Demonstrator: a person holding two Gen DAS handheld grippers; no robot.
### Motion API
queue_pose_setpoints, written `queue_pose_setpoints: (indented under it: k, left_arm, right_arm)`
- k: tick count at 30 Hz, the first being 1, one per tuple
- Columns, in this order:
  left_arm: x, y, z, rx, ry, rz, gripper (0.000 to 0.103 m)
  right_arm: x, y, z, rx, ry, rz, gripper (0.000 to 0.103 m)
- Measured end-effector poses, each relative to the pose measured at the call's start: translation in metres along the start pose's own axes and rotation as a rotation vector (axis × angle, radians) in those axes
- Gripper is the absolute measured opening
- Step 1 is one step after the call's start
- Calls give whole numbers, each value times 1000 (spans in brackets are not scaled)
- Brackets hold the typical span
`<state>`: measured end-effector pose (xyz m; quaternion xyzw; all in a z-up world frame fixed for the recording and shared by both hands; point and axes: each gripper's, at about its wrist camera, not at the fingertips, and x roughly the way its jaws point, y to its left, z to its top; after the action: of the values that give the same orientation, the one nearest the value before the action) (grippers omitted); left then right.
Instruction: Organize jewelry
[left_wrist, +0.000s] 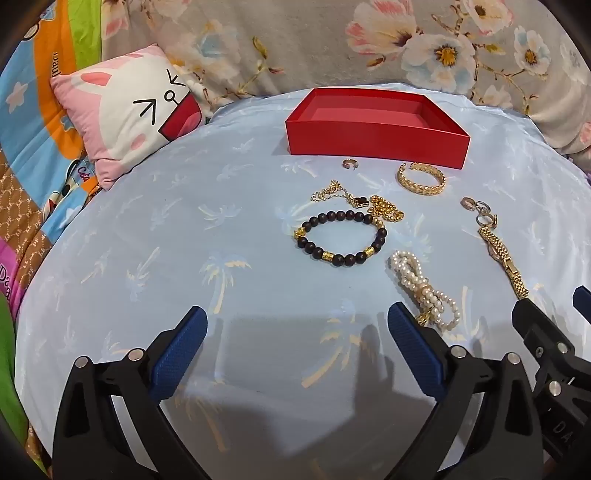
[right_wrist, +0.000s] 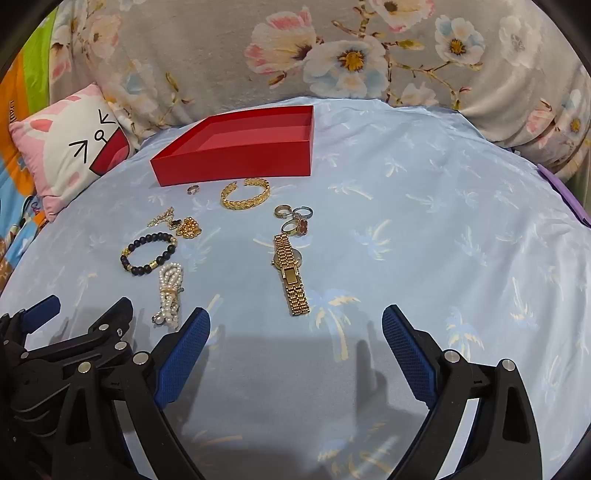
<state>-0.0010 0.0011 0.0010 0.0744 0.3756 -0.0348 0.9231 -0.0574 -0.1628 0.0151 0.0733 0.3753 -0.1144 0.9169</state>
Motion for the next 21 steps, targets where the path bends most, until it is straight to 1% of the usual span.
queue_pose_setpoints:
  k: [5, 6, 11, 21]
  left_arm:
    - [-4, 2, -2, -6, 0, -7, 96]
    - [-1, -1, -5, 8, 2, 10, 96]
    - [2, 2, 2, 0, 16, -2, 96]
    - [2, 3, 1, 0, 8, -2, 96]
  right_arm:
    - [-3, -1, 1, -3, -9, 5, 92]
    - [-3, 0, 1, -2, -12, 6, 92]
    - [-3, -2, -1, 0, -16, 10, 92]
    - [-2, -1, 0, 4, -10, 11, 92]
